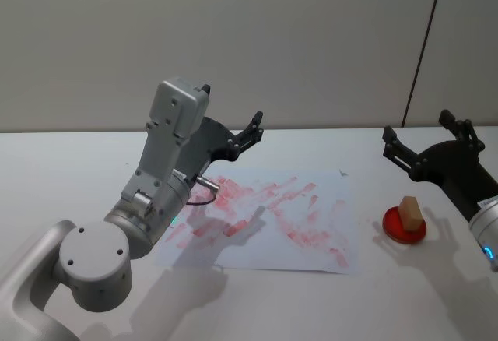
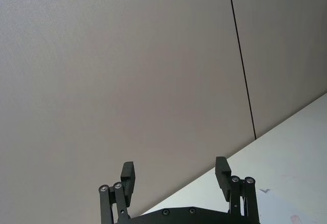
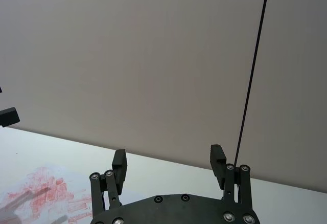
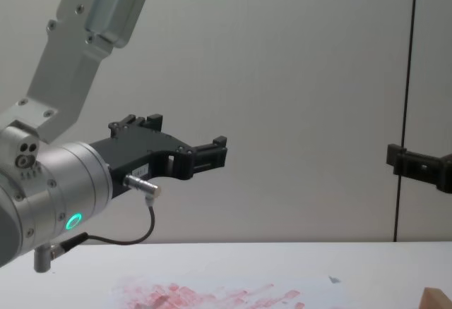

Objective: Use the one hand to pick up the stamp and affix it onto the A4 paper.

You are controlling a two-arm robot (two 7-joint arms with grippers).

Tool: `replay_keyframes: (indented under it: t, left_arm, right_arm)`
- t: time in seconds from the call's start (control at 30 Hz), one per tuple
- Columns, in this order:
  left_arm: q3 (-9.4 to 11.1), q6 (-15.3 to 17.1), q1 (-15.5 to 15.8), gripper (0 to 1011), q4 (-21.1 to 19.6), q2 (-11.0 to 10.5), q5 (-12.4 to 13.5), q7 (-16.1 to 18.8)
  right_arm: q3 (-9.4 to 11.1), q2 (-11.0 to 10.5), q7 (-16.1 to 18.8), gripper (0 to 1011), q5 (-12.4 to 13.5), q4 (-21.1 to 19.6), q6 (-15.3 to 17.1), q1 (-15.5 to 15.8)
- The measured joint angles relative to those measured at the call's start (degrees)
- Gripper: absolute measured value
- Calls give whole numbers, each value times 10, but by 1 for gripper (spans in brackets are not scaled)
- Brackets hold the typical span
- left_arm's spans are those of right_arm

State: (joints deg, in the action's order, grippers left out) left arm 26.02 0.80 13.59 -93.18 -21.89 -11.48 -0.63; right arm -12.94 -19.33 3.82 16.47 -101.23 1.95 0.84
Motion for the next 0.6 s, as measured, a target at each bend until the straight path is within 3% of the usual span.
replay_keyframes:
  t: [0.6]
  left_arm:
    - [0, 0, 0, 1001, 0, 0, 0, 0]
  right_arm:
    - [0, 0, 0, 1001, 0, 0, 0, 0]
